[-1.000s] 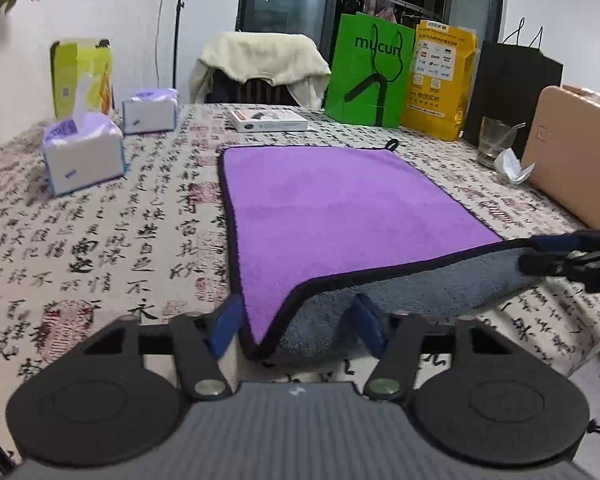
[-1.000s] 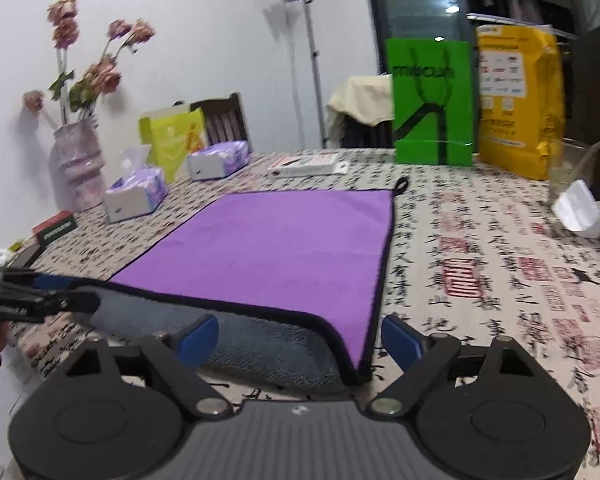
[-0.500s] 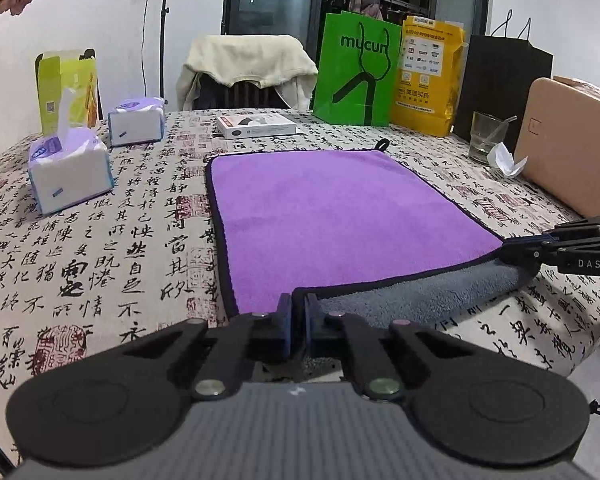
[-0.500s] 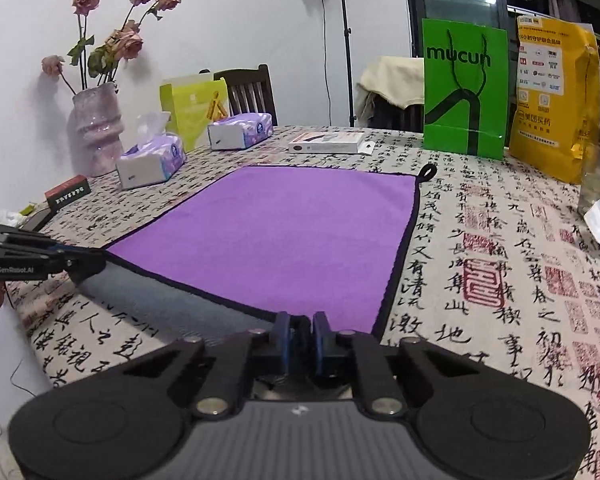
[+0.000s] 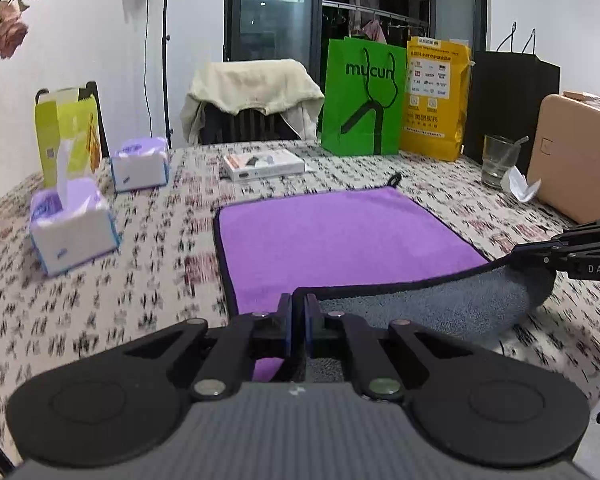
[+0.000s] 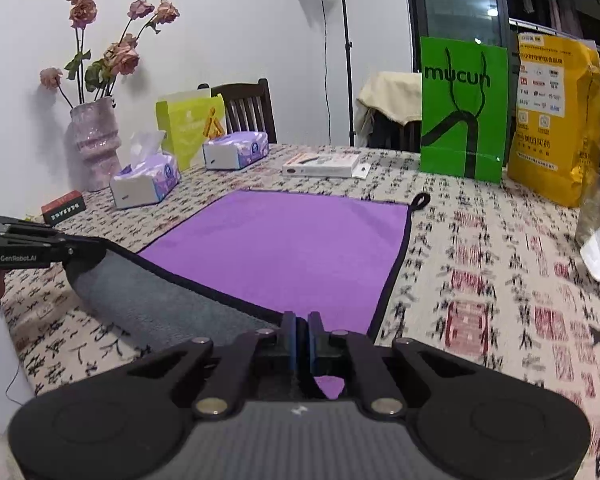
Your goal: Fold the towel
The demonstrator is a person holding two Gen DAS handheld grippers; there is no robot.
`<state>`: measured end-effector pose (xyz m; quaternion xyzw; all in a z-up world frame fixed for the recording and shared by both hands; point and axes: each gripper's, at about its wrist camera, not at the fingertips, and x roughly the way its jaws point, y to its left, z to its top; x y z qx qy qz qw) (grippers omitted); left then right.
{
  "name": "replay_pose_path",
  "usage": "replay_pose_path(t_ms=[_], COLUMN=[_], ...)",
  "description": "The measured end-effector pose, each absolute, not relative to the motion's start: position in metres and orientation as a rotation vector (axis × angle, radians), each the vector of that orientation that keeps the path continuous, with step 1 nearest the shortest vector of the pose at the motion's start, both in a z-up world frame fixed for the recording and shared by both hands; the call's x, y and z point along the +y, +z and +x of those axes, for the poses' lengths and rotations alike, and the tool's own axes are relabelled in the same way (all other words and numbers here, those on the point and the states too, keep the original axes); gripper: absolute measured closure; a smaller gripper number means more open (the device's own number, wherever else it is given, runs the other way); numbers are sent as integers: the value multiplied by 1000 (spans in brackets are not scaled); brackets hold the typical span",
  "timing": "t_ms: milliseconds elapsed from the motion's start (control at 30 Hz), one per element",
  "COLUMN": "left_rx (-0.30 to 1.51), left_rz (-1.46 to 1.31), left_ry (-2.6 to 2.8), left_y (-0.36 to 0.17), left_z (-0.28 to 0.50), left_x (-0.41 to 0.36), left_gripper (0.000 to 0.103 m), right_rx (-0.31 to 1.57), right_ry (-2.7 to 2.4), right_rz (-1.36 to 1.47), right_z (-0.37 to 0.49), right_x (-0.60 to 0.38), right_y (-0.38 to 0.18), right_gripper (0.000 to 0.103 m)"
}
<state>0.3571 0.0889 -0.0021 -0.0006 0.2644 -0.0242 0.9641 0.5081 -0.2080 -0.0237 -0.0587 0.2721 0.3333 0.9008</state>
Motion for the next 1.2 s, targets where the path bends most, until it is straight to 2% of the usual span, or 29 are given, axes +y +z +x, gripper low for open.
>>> replay_pose_path(t_ms=[667, 967, 1200], left_rx=[573, 646, 684], left_rz=[-36, -100, -96], left_ry=[-14, -24, -36], left_y=[15, -3, -24], left_z=[501, 586, 620], left_x=[127, 155, 163], left_gripper=[97, 97, 94], right_rx=[587, 660, 731], right_ry=[668, 625, 566], right_rz=[-96, -77, -137], right_z=[650, 740, 783], right_x=[-173, -145, -125], right_y=[-1, -18, -43], right_gripper=[98, 98, 98])
